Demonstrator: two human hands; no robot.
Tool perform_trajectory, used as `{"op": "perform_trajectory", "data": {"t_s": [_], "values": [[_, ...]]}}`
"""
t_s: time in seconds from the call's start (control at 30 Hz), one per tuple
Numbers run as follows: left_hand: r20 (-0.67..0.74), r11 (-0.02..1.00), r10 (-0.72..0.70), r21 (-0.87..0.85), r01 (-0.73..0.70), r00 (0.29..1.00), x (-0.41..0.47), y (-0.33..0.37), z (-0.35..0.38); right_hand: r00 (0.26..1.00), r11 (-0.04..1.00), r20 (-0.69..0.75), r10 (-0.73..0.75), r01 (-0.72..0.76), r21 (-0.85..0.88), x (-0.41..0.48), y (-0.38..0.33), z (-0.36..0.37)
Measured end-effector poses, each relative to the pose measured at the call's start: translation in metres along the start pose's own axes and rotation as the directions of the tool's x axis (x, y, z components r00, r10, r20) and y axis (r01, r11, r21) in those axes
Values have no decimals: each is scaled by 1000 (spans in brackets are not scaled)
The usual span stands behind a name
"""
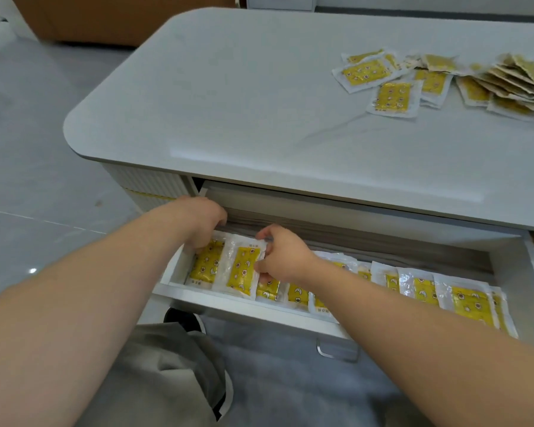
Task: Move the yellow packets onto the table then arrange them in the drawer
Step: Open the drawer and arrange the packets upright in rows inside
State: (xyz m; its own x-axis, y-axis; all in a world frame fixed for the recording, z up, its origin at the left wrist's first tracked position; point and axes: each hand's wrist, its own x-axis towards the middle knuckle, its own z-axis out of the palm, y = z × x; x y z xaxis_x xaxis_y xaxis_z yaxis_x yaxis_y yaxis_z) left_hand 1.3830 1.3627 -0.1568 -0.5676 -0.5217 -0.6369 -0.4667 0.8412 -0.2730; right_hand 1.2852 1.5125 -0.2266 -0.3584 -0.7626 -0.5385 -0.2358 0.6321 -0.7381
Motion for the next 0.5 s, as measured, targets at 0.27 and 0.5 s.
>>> {"op": "perform_trajectory", "data": {"t_s": [0.27, 0.5], "values": [[57, 997, 62, -56, -59, 996, -34, 21, -33, 973, 841, -79, -218, 146, -522, -30, -19, -32], [-329, 842, 181, -435, -319, 927, -57, 46, -71, 859, 926, -434, -273, 113, -360, -89, -42, -107]]}}
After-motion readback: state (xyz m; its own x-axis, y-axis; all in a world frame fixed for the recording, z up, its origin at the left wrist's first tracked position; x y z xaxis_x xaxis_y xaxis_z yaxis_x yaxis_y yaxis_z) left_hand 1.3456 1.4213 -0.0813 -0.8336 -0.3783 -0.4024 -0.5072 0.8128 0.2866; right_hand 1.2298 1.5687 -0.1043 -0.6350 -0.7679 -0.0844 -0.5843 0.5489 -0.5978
